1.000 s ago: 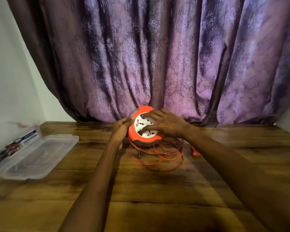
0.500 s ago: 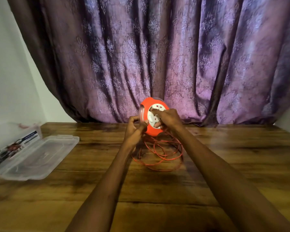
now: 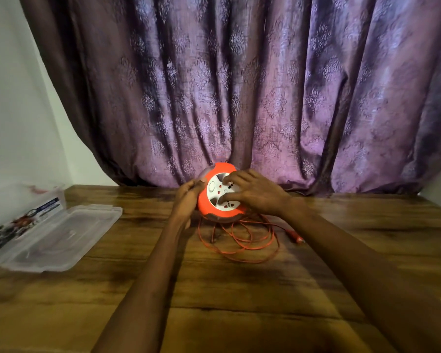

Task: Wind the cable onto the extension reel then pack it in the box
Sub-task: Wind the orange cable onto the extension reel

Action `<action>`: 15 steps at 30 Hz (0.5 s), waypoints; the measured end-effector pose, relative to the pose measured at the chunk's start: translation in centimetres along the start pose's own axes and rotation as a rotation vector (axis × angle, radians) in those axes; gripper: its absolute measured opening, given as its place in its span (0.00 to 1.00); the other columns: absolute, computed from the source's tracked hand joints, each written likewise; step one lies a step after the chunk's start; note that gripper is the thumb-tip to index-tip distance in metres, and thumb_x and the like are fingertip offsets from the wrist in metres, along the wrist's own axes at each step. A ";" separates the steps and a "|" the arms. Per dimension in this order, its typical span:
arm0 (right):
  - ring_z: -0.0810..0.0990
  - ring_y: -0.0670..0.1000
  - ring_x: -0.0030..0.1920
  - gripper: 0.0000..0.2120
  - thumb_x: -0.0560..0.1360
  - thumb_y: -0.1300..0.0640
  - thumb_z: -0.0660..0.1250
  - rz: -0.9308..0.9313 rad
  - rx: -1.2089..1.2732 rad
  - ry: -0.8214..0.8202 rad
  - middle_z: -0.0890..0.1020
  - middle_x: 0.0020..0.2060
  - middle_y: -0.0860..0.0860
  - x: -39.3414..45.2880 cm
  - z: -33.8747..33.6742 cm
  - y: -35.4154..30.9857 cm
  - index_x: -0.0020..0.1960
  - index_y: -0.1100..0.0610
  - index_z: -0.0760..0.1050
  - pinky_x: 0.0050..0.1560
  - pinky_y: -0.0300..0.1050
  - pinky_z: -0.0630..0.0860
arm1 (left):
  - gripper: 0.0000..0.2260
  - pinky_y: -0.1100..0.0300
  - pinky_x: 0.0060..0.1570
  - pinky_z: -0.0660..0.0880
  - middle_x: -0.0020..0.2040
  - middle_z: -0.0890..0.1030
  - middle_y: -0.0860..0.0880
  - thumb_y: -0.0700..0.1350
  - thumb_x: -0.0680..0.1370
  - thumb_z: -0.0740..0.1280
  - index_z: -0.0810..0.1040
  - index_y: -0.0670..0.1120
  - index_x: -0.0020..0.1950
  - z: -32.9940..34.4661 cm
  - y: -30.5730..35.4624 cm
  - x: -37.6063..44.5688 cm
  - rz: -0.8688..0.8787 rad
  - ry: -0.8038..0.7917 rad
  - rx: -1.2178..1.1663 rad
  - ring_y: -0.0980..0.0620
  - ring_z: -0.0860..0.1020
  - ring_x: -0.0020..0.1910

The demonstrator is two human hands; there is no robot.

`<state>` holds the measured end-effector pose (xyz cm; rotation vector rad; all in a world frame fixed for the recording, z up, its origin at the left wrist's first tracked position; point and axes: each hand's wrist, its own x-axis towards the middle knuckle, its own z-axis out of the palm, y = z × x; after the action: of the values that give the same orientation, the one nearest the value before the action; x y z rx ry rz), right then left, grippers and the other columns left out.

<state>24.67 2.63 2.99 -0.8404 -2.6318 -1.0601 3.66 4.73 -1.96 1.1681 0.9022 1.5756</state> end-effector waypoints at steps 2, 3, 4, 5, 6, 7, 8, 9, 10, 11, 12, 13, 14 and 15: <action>0.70 0.56 0.71 0.22 0.78 0.50 0.51 -0.041 -0.077 -0.035 0.72 0.71 0.53 0.2 -0.1 -0.1 0.68 0.34 0.70 0.60 0.52 0.66 | 0.05 0.58 0.42 0.78 0.41 0.86 0.49 0.42 0.79 0.67 0.83 0.44 0.48 -0.2 0.0 0.0 -0.015 -0.043 0.020 0.54 0.80 0.37; 0.69 0.57 0.71 0.22 0.79 0.50 0.51 -0.052 -0.107 -0.051 0.72 0.71 0.53 0.3 -0.1 -0.1 0.69 0.33 0.69 0.61 0.52 0.65 | 0.05 0.58 0.43 0.79 0.42 0.86 0.48 0.43 0.79 0.68 0.83 0.44 0.49 -0.2 0.0 -0.1 -0.020 -0.061 0.020 0.53 0.81 0.38; 0.70 0.57 0.70 0.21 0.80 0.51 0.53 -0.058 -0.141 -0.057 0.73 0.70 0.53 0.3 -0.2 0.0 0.69 0.33 0.69 0.61 0.53 0.64 | 0.05 0.58 0.44 0.79 0.43 0.86 0.47 0.43 0.79 0.68 0.83 0.43 0.49 -0.2 0.0 -0.1 -0.019 -0.072 0.024 0.53 0.81 0.39; 0.72 0.57 0.67 0.20 0.80 0.51 0.56 -0.064 -0.186 -0.059 0.76 0.67 0.53 0.4 -0.3 0.1 0.69 0.34 0.69 0.60 0.53 0.63 | 0.05 0.58 0.44 0.79 0.43 0.86 0.47 0.43 0.79 0.68 0.83 0.44 0.49 -0.1 0.0 0.0 -0.012 -0.076 0.025 0.53 0.81 0.39; 0.75 0.57 0.63 0.20 0.79 0.50 0.59 -0.060 -0.237 -0.049 0.79 0.62 0.51 0.5 -0.2 0.2 0.68 0.34 0.70 0.58 0.52 0.63 | 0.04 0.60 0.42 0.80 0.42 0.86 0.48 0.42 0.79 0.68 0.82 0.44 0.49 0.0 0.0 -0.1 -0.001 -0.073 0.031 0.55 0.81 0.38; 0.77 0.56 0.58 0.21 0.77 0.48 0.63 -0.024 -0.277 -0.028 0.81 0.56 0.50 0.6 -0.2 0.2 0.68 0.35 0.71 0.55 0.52 0.62 | 0.04 0.62 0.39 0.80 0.40 0.86 0.50 0.42 0.79 0.68 0.82 0.45 0.48 0.2 -0.1 -0.1 0.011 -0.071 0.037 0.56 0.81 0.35; 0.78 0.56 0.55 0.24 0.73 0.45 0.67 0.055 -0.279 -0.010 0.83 0.51 0.50 0.7 -0.1 0.2 0.69 0.37 0.73 0.54 0.52 0.62 | 0.03 0.63 0.35 0.78 0.38 0.85 0.51 0.41 0.79 0.68 0.80 0.46 0.47 0.5 -0.2 -0.2 0.025 -0.070 0.040 0.57 0.80 0.33; 0.78 0.57 0.54 0.27 0.70 0.42 0.70 0.178 -0.232 -0.011 0.85 0.48 0.51 0.7 0.1 0.0 0.69 0.39 0.73 0.54 0.52 0.62 | 0.03 0.63 0.32 0.77 0.36 0.84 0.51 0.40 0.79 0.67 0.79 0.46 0.47 0.9 -0.3 -0.4 0.035 -0.071 0.033 0.57 0.78 0.31; 0.79 0.58 0.54 0.30 0.69 0.39 0.70 0.329 -0.153 -0.011 0.85 0.47 0.53 0.9 0.3 -0.2 0.70 0.41 0.72 0.55 0.53 0.63 | 0.03 0.63 0.31 0.75 0.35 0.82 0.50 0.40 0.79 0.68 0.77 0.47 0.47 1.3 -0.5 -0.6 0.037 -0.076 0.019 0.57 0.76 0.30; 0.80 0.59 0.55 0.31 0.68 0.36 0.68 0.501 -0.065 -0.007 0.85 0.47 0.55 1.3 0.4 -0.5 0.69 0.42 0.72 0.56 0.53 0.64 | 0.04 0.63 0.29 0.73 0.34 0.80 0.51 0.39 0.79 0.68 0.75 0.48 0.48 1.7 -0.7 -0.8 0.034 -0.086 -0.002 0.57 0.74 0.29; 0.81 0.60 0.54 0.32 0.67 0.34 0.67 0.694 0.039 0.003 0.85 0.47 0.56 1.7 0.6 -0.6 0.68 0.43 0.72 0.56 0.53 0.66 | 0.06 0.63 0.27 0.73 0.32 0.79 0.52 0.39 0.79 0.68 0.74 0.48 0.49 2.1 -0.9 -1.0 0.027 -0.097 -0.026 0.58 0.74 0.28; 0.82 0.60 0.53 0.33 0.65 0.31 0.66 0.907 0.198 0.016 0.85 0.48 0.57 2.2 0.5 -0.7 0.65 0.46 0.75 0.56 0.53 0.69 | 0.06 0.62 0.27 0.75 0.32 0.79 0.52 0.39 0.78 0.69 0.73 0.48 0.50 2.4 -1.1 -1.2 0.018 -0.105 -0.053 0.58 0.75 0.27; 0.83 0.60 0.51 0.34 0.62 0.29 0.66 1.111 0.444 0.030 0.85 0.48 0.57 2.7 0.0 -0.7 0.61 0.49 0.78 0.55 0.52 0.74 | 0.07 0.61 0.28 0.77 0.33 0.80 0.50 0.40 0.78 0.69 0.73 0.48 0.52 2.7 -1.3 -1.3 0.012 -0.107 -0.077 0.57 0.77 0.28; 0.84 0.59 0.47 0.35 0.61 0.29 0.67 1.257 0.746 0.065 0.86 0.46 0.56 3.1 -0.6 -0.7 0.56 0.53 0.81 0.51 0.52 0.78 | 0.08 0.59 0.29 0.78 0.35 0.81 0.49 0.40 0.78 0.70 0.73 0.48 0.53 2.9 -1.4 -1.4 0.010 -0.102 -0.098 0.56 0.78 0.29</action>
<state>21.66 3.17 4.15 -1.7166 -1.5607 0.2027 6.97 3.81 -2.81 1.1738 0.7452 1.5363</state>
